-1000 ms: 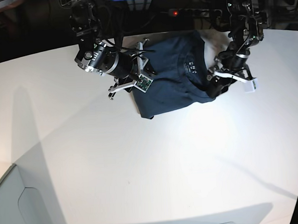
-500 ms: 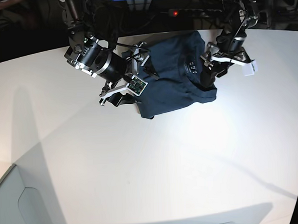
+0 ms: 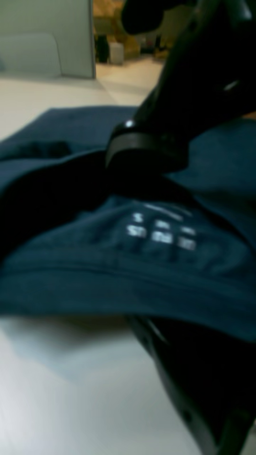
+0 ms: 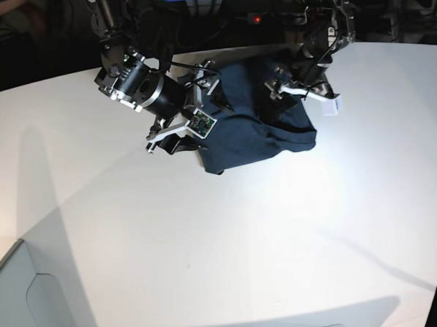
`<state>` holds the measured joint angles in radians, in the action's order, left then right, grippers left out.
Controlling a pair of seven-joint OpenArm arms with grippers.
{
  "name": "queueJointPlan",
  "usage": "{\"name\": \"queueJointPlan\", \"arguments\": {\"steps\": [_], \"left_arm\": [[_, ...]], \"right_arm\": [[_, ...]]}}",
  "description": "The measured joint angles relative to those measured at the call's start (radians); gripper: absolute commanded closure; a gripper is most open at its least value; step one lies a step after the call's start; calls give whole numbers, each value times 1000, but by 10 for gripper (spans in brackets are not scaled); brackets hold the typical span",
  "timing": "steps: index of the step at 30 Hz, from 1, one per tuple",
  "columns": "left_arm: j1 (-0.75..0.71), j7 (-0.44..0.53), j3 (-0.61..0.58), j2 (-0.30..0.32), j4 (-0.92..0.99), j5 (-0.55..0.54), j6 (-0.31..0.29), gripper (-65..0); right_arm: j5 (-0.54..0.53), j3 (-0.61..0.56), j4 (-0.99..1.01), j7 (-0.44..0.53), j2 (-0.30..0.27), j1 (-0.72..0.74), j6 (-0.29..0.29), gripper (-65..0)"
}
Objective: Fold the T-shirt properly
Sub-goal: 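Slide the folded shirt toward the robot with both grippers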
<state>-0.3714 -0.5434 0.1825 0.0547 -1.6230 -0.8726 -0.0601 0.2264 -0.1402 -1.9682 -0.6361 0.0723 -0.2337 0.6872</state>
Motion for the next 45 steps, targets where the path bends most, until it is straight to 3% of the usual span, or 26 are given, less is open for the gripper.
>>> {"name": "queueJointPlan", "arguments": {"steps": [7,14,21,25,31,34,35,39,42,45], "left_arm": [[55,8,-94,63,69,9,0,0],[245,3,-296,191,196,-18,-11,0],[603,28,-747,301,385,-27,-23,0],[821,38,-1043,304,469,-21,-23,0],[1031,10,-1328,254,526,10,-166,0],[1084,6,-1410,224,523,97,-260,0],[1096,0,-1421,209,522,134,-264,-15],[1104,-13,-1422,165,521,272,-272,-150],[1103,-18,-1409,164,517,323,-266,-259],[1097,-59,-1349,164,510,366,-275,-327]], "right_arm": [[4,130,-28,0,4,-5,0,-453],[4,270,-36,-1,8,-2,0,-453],[2,390,-40,-2,10,-3,0,-453],[-3,438,-40,4,13,4,0,-453],[-3,519,-40,3,14,16,0,-456],[-3,555,-40,0,14,27,0,-455],[-2,566,-40,1,14,34,0,-455],[-3,591,-40,0,16,41,0,-455],[-2,604,-40,0,16,38,0,-455],[-1,606,-40,0,16,34,0,-454]]}}
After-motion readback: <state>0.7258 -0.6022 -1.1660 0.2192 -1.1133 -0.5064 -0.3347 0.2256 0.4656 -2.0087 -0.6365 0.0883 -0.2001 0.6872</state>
